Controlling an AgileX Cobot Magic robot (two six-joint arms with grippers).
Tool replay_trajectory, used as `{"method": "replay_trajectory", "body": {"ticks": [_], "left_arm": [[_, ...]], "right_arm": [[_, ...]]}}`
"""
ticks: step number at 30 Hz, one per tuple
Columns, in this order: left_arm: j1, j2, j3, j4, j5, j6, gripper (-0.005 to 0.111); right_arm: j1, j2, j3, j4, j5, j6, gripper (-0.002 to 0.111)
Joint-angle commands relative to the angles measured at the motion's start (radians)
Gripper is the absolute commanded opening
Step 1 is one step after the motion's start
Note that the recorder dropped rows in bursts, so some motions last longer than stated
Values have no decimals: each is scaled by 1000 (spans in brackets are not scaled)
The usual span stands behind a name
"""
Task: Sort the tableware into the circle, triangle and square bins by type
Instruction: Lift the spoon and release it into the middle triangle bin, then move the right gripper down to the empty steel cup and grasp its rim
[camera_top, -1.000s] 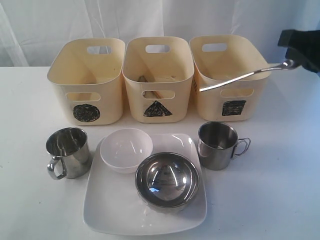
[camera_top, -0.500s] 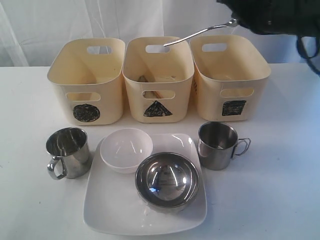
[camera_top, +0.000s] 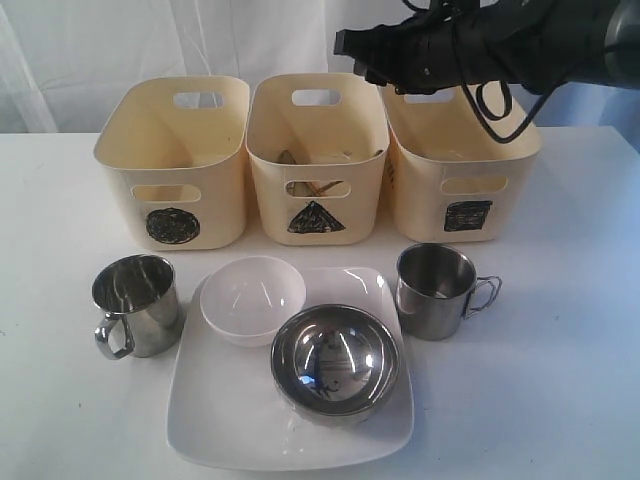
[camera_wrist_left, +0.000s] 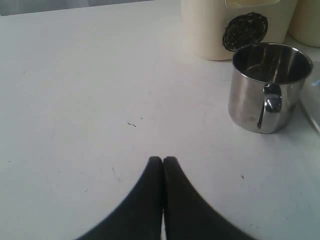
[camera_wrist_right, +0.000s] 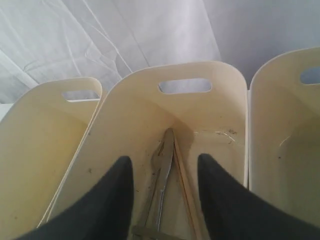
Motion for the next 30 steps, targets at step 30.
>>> {"method": "replay_trajectory", "body": {"ticks": [30], "left_arm": [[2,-4,4,-4,-4,-4,0]], "right_arm": [[-19,-625,511,-769,524,-55,0]]}}
